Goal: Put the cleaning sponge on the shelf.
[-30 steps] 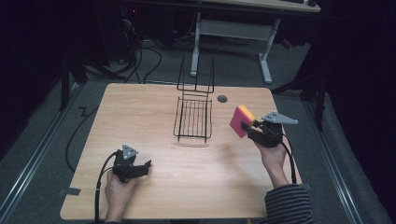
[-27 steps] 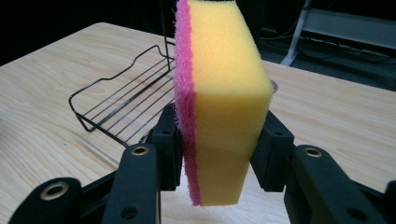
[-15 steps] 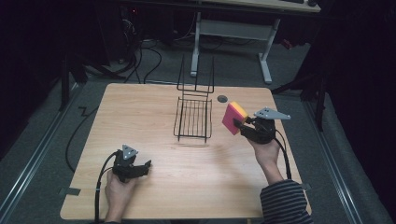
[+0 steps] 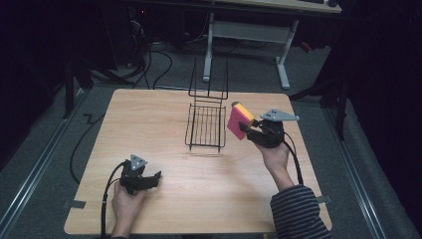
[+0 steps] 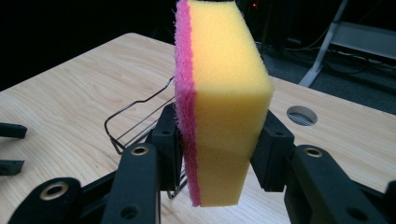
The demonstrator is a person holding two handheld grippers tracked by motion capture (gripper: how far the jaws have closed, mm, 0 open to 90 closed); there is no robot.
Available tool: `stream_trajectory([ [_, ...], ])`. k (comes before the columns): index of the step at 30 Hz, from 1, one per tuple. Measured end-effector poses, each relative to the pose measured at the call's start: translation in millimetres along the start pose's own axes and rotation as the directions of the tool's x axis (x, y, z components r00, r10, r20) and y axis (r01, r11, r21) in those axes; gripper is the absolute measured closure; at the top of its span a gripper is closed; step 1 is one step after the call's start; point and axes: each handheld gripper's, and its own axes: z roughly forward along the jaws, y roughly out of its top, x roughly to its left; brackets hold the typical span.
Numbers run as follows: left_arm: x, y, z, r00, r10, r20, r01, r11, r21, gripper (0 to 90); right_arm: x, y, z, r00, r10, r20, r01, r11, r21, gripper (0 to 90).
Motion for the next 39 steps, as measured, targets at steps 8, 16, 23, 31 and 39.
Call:
stream_trajectory([
  [8, 0.1, 0.0, 0.0, 1.0, 0.0, 0.0, 0.0, 1.0, 0.001, 21.3, 10.1, 6.3, 18.3, 0.9996, -0.021, -0.019, 0.021, 1.0, 0.016, 60.0],
  [16, 0.2, 0.0, -0.1, 1.0, 0.0, 0.001, 0.0, 1.0, 0.001, 21.3, 15.8, 7.9, 35.4, 0.9992, -0.027, -0.028, 0.028, 0.999, 0.032, 60.1],
  [23, 0.2, 0.0, -0.1, 1.0, 0.0, 0.001, 0.0, 1.0, 0.001, 21.3, 19.2, 8.2, 47.0, 0.9988, -0.035, -0.034, 0.036, 0.998, 0.042, 60.1],
  [31, 0.1, 0.0, -0.1, 1.0, 0.0, 0.001, 0.0, 1.0, 0.0, 21.4, 20.8, 4.6, 63.1, 0.999, -0.023, -0.037, 0.025, 0.998, 0.058, 60.0],
  [39, 0.2, 0.0, -0.1, 1.0, 0.0, 0.001, 0.0, 1.0, 0.0, 21.3, 24.8, 2.1, 76.2, 0.9988, -0.022, -0.043, 0.025, 0.997, 0.07, 60.0],
])
